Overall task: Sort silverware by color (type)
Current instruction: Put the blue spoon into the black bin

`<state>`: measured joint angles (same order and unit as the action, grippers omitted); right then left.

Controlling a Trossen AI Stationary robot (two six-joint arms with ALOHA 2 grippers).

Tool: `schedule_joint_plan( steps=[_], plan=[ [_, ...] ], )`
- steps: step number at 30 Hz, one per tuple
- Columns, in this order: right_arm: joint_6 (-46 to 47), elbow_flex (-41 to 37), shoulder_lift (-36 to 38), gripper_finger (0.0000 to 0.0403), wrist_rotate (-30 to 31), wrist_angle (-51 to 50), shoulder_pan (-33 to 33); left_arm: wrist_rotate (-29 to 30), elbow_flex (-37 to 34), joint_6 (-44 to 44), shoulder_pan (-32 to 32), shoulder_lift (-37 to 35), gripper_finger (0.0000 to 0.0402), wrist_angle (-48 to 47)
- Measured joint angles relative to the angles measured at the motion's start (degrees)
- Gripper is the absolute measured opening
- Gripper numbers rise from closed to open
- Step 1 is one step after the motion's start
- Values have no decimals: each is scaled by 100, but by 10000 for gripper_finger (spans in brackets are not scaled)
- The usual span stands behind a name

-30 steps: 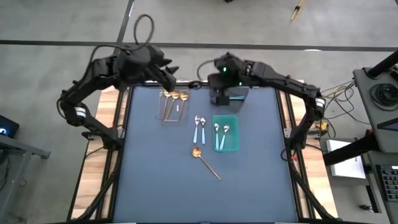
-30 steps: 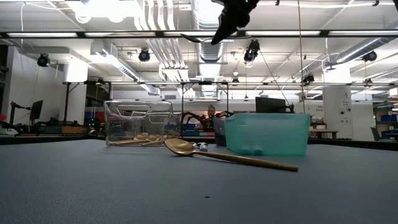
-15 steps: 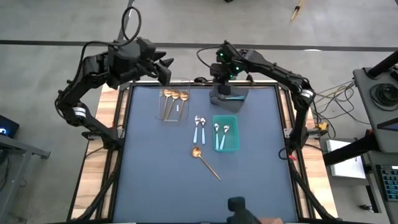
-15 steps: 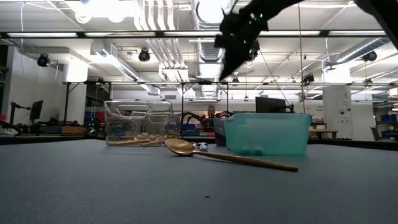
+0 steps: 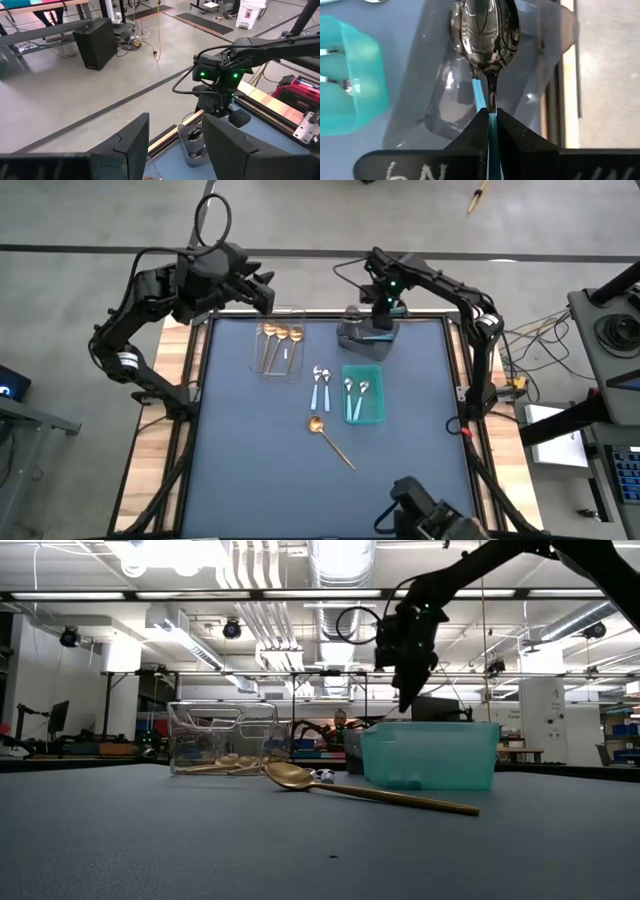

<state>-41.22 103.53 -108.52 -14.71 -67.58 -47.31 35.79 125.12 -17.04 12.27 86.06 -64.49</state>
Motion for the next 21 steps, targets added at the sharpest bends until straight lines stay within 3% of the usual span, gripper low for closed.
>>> schedule_joint_plan(
  steps=[9,14,21],
  plan=[
    [-81,-414,18,11,-716,457,-44,33,0,-1,0,0,165,2],
    [-32,-583,53,11,-830,819,-46,33,0,-2,0,0,165,-6],
    [124,-1304,578,11,-1399,1682,-89,127,0,-2,0,0,165,-101]
  ],
)
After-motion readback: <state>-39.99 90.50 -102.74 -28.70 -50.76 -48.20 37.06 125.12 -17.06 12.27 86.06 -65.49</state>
